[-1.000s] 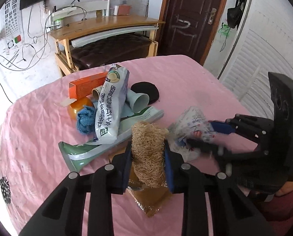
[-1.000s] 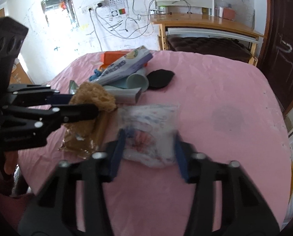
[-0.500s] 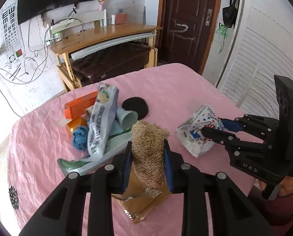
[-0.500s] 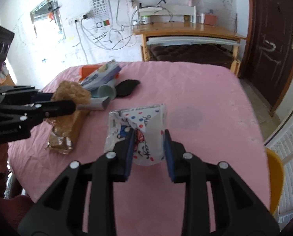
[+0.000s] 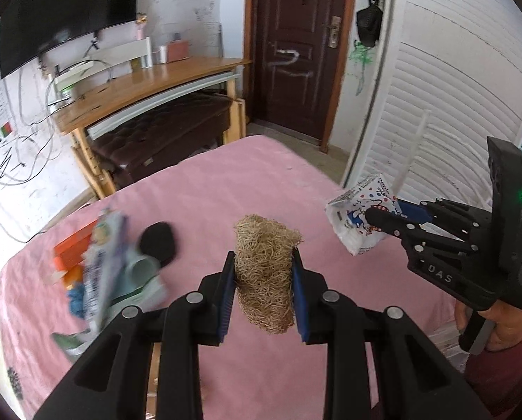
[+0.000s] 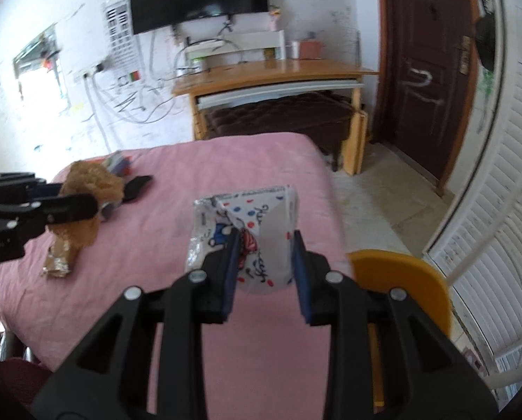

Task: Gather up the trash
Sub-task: 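Carry the sponge and bag to the yellow bin and open both tools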

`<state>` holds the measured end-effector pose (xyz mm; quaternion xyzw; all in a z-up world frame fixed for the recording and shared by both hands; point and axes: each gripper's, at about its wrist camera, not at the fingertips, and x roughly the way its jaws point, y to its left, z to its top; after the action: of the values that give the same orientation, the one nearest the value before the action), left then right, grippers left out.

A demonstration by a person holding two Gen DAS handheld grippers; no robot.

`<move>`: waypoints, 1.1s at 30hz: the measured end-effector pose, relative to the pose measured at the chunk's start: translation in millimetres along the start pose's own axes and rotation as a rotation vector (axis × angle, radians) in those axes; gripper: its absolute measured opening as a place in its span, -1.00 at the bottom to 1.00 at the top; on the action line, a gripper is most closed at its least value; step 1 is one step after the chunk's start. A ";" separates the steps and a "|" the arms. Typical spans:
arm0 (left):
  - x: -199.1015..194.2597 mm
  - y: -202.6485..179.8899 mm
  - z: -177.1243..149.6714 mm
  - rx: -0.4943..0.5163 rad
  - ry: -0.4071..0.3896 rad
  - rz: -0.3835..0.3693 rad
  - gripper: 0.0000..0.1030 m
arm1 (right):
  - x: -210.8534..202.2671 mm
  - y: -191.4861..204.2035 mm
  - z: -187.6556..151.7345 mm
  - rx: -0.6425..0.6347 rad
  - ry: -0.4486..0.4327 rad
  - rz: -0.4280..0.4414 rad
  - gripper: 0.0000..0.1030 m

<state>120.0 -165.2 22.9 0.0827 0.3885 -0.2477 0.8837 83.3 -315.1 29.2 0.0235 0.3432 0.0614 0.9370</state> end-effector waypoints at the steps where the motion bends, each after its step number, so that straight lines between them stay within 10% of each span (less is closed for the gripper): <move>1: 3.1 -6.4 2.4 0.004 0.002 -0.009 -0.52 | -1.7 -8.6 -1.5 0.014 -0.003 -0.010 -0.47; 33: 131.1 -165.7 55.0 0.083 0.170 -0.201 -0.51 | 28.8 -162.1 -50.3 0.281 0.105 -0.213 -0.43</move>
<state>147.8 -375.8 -27.1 0.1006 0.4576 -0.3431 0.8141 88.6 -471.9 -41.6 0.1144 0.3973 -0.0857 0.9065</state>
